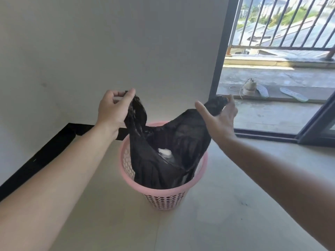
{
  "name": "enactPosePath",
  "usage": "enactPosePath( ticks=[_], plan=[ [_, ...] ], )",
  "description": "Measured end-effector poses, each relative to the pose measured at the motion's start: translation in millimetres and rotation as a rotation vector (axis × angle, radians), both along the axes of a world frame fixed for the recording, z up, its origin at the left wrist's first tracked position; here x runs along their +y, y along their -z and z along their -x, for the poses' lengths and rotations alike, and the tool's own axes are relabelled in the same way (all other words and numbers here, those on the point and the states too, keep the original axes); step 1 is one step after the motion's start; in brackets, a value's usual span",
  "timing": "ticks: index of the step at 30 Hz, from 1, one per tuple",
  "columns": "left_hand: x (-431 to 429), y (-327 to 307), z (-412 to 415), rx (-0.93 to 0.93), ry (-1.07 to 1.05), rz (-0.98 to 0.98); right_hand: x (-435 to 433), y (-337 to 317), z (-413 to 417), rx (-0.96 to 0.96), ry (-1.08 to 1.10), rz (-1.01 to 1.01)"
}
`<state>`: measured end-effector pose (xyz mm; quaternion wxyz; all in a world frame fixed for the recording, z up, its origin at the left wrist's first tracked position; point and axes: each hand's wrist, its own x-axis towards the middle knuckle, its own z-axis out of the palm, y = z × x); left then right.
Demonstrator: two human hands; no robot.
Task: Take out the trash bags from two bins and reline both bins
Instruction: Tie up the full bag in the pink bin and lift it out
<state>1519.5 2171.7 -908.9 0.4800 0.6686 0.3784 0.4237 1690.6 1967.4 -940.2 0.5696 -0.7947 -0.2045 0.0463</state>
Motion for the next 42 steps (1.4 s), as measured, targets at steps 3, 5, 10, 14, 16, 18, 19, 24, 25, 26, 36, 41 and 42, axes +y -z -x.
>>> enactPosePath(
  ticks=[3, 5, 10, 14, 16, 18, 19, 24, 25, 26, 36, 41, 42],
  plan=[
    [-7, 18, 18, 0.111, 0.066, 0.024, -8, 47, 8, 0.293, 0.001, 0.023],
    [-20, 33, 31, 0.207, 0.167, 0.037, -9, 66, 8, 0.29, -0.105, 0.043],
    [-39, 74, 51, 0.587, 0.416, -0.213, -11, 86, -7, -0.171, -0.529, 0.478],
    [-22, 96, 24, 0.44, 0.366, -0.269, 4, 91, -17, -0.278, -0.521, 0.672],
    [-14, 101, 0, 0.486, 0.227, -0.239, 15, 85, -16, -0.248, -0.462, 0.694],
    [-7, 100, -20, 0.553, 0.19, -0.145, 28, 77, -13, -0.265, -0.403, 0.642],
    [-4, 98, -29, 0.495, 0.213, -0.091, 34, 72, -10, -0.281, -0.395, 0.605],
    [-17, 76, -45, -0.095, 0.064, 0.209, 60, 46, 13, 0.032, -0.339, 0.08],
    [-16, 73, -46, -0.182, 0.017, 0.286, 62, 41, 14, 0.146, -0.298, -0.025],
    [-16, 68, -45, -0.245, -0.017, 0.355, 64, 38, 12, 0.206, -0.273, -0.088],
    [-18, 56, -27, -0.229, 0.592, 0.597, 52, 51, -4, 0.08, -0.406, 0.184],
    [-20, 49, -40, -0.168, 0.436, 0.491, 48, 50, 20, -0.306, -0.554, 0.409],
    [-19, 48, -40, -0.165, 0.394, 0.499, 46, 51, 24, -0.348, -0.607, 0.432]
  ],
)
